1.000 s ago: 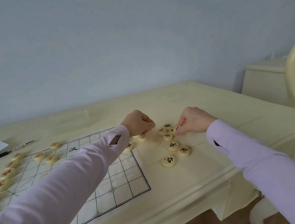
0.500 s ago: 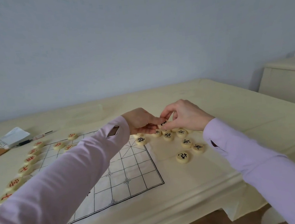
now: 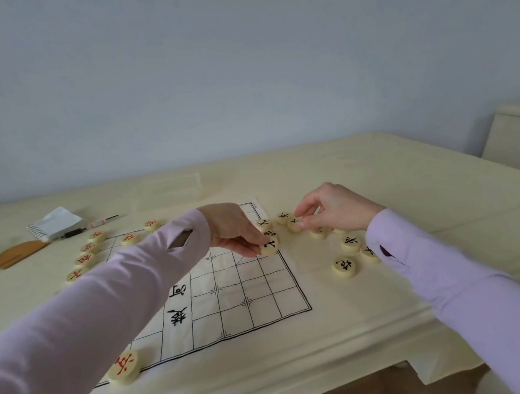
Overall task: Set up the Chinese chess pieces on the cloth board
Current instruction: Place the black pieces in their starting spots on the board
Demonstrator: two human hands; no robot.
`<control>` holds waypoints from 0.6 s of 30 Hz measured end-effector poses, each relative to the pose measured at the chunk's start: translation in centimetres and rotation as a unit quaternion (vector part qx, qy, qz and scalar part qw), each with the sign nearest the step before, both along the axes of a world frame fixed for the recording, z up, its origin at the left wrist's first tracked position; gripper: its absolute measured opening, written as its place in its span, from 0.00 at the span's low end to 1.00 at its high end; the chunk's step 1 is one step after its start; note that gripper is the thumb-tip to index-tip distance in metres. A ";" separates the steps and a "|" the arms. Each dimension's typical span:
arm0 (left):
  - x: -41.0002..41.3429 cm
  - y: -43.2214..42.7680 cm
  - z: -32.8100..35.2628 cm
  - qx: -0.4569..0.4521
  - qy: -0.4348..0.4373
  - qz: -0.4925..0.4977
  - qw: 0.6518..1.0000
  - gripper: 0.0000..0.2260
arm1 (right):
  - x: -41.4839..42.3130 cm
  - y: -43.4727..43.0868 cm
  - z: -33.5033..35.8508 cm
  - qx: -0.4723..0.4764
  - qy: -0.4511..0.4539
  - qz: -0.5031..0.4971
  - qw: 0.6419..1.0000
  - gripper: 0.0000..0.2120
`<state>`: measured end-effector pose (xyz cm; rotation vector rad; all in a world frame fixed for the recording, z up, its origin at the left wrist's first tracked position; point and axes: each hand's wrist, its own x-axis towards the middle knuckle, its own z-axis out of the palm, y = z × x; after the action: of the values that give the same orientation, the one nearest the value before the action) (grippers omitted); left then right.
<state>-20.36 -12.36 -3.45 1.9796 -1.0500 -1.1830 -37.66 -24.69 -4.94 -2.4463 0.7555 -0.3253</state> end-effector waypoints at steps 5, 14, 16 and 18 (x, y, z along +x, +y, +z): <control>-1.0 -0.4 -0.8 -0.008 -0.001 0.013 1.000 0.10 | 0.4 0.1 -0.1 0.009 0.005 -0.004 1.000 0.13; -0.9 -1.4 -2.1 -0.006 -0.094 0.003 0.996 0.10 | -0.4 0.0 -0.1 0.005 -0.007 -0.035 0.999 0.09; -0.8 -1.3 -2.1 0.011 -0.146 -0.034 0.989 0.06 | -0.8 -0.4 0.1 -0.005 -0.015 -0.058 0.998 0.09; -0.8 -1.4 -1.9 0.003 -0.183 -0.048 0.982 0.06 | -1.4 -1.0 0.4 -0.024 -0.022 -0.099 0.995 0.11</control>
<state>-21.19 -13.80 -5.40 2.2249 -1.3371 -0.8863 -39.05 -25.67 -4.58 -2.4039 0.9837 -0.4756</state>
